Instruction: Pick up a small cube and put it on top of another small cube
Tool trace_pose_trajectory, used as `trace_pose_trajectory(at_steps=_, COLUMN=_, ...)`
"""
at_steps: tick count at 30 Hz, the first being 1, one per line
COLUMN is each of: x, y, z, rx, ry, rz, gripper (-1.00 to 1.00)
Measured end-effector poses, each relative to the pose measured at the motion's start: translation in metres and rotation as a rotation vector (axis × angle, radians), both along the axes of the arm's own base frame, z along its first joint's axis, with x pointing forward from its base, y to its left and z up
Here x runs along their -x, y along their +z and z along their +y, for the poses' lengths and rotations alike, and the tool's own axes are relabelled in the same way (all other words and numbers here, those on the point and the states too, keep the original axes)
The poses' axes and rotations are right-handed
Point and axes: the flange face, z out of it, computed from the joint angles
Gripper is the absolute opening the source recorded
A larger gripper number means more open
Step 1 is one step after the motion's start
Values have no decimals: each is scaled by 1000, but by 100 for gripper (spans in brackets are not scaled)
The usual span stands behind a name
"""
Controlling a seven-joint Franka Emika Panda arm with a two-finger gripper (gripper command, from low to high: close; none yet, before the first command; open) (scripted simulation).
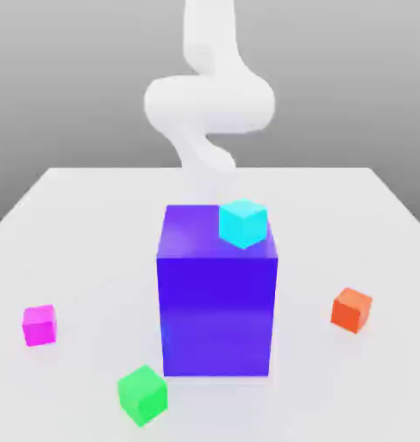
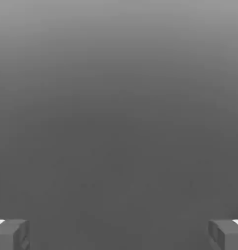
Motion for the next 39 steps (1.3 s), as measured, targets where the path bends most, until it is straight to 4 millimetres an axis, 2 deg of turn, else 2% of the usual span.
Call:
trace_pose_trajectory(at_steps=2, x=-22, y=-42, z=-29, rx=-36, ry=-99, rz=64, gripper=0)
trace_pose_trajectory(at_steps=5, x=-42, y=-105, z=-74, rx=-90, ry=-244, rz=151, gripper=0)
trace_pose_trajectory(at_steps=7, x=-47, y=-148, z=-104, rx=-127, ry=-341, rz=206, gripper=0)
trace_pose_trajectory(at_steps=10, x=-44, y=-213, z=-148, rx=-186, ry=-488, rz=287, gripper=0)
trace_pose_trajectory(at_steps=14, x=-19, y=-300, z=-200, rx=-271, ry=-687, rz=390, gripper=0)
trace_pose_trajectory(at_steps=16, x=1, y=-342, z=-221, rx=-315, ry=-786, rz=439, gripper=0)
trace_pose_trajectory(at_steps=18, x=30, y=-383, z=-246, rx=-365, ry=-906, rz=485, gripper=0)
trace_pose_trajectory(at_steps=21, x=73, y=-440, z=-263, rx=-436, ry=-1055, rz=556, gripper=0)
trace_pose_trajectory(at_steps=23, x=89, y=-471, z=-264, rx=-463, ry=-1108, rz=588, gripper=0)
trace_pose_trajectory(at_steps=28, x=94, y=-527, z=-264, rx=-470, ry=-1125, rz=600, gripper=0)
trace_pose_trajectory(at_steps=29, x=95, y=-534, z=-263, rx=-470, ry=-1125, rz=600, gripper=-100)
trace_pose_trajectory(at_steps=35, x=95, y=-538, z=-263, rx=-470, ry=-1126, rz=599, gripper=-100)
trace_pose_trajectory(at_steps=37, x=94, y=-527, z=-264, rx=-470, ry=-1126, rz=599, gripper=-100)
trace_pose_trajectory(at_steps=39, x=94, y=-509, z=-264, rx=-470, ry=-1126, rz=599, gripper=-100)
